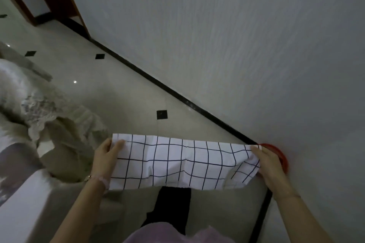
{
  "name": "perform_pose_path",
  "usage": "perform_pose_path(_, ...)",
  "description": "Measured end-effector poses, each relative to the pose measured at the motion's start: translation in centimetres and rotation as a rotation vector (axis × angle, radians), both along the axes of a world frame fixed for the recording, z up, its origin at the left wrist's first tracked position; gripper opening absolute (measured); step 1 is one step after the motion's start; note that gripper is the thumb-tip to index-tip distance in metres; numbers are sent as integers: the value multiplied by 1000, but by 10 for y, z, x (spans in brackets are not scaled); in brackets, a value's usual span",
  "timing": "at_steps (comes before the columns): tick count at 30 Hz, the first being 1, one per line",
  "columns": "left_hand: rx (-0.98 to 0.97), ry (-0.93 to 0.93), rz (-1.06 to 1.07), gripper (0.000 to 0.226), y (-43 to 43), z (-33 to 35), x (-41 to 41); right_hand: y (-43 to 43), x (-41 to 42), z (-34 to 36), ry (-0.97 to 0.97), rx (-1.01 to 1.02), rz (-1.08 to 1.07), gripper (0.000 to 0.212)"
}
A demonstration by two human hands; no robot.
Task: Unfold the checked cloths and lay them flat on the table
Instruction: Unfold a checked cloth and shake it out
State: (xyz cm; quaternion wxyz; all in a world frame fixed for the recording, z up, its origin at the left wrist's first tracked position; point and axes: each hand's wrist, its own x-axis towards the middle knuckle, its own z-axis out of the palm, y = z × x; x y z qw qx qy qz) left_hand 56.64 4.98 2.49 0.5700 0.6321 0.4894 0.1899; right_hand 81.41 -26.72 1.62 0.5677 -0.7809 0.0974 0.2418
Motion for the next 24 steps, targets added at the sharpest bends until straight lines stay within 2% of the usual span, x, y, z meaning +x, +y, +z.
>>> perform_pose_path(3, -67, 15, 27, 21, 36, -17, 41, 42, 46, -14, 32, -21, 23, 22)
perform_pose_path(8, -90, 42, 118, 16, 99, -18, 109, 137, 129, -7, 105, -26, 98, 26)
perform_pose_path(12, -29, 20, 191, 14, 169, 3, 158, 229, 198, 12, 32, 16, 180, 21)
perform_pose_path(15, 14, -1, 258, 11, 222, 20, 180, 300, 237, 30, -4, 67, 224, 12)
perform_pose_path(24, -19, 22, 527, 17, 363, -3, 210, 529, 319, 5, 48, 64, 509, 15)
